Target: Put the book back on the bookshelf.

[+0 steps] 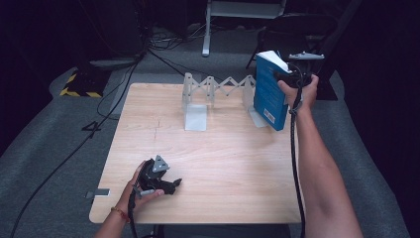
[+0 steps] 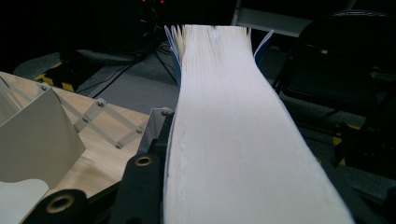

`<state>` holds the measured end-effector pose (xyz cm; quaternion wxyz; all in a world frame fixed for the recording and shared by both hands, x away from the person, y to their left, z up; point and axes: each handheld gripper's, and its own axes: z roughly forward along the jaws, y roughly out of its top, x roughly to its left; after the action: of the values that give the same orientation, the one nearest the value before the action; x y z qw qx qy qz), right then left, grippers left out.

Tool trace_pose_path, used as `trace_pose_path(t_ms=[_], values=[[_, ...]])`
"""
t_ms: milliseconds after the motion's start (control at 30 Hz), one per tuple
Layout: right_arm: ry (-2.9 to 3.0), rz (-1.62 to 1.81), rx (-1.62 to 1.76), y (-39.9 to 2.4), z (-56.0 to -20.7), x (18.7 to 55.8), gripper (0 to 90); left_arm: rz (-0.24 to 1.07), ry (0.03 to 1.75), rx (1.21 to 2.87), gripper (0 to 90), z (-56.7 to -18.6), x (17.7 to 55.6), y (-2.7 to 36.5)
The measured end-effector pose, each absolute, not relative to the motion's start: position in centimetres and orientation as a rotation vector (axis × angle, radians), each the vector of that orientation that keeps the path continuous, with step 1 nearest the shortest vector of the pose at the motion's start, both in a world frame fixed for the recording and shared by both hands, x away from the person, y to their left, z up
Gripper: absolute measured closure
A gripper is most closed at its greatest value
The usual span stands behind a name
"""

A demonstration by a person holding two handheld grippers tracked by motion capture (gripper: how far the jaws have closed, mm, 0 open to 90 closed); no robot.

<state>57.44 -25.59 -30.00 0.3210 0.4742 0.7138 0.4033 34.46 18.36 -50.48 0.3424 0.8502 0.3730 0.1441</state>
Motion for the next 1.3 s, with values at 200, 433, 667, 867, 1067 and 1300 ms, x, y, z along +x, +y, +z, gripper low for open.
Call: trace_pose_path(t_ms=[200,433,667,867,1067,1300], values=[[1.872,1.074,1.231,-25.3,-31.0,57.5,60.5,0.37,0.964,2.213,13.5,-50.5,34.4,18.4],[1.847,1.134,1.215,-25.9,-31.9,57.1,60.3,0.37,0.962,2.216,13.6,-50.5,34.4,18.4],[1.85,1.151,1.196,-26.7,-32.4,56.4,59.9,0.372,0.96,2.216,13.6,-50.5,34.3,18.4],[1.896,1.134,1.19,-27.4,-32.8,56.0,59.1,0.371,0.961,2.213,13.6,-50.5,34.3,18.4],[1.914,1.101,1.184,-27.9,-33.2,55.7,58.8,0.372,0.962,2.214,13.6,-50.5,34.3,18.4],[1.909,1.093,1.195,-28.2,-33.2,55.7,58.3,0.37,0.963,2.213,13.5,-50.5,34.3,18.4]])
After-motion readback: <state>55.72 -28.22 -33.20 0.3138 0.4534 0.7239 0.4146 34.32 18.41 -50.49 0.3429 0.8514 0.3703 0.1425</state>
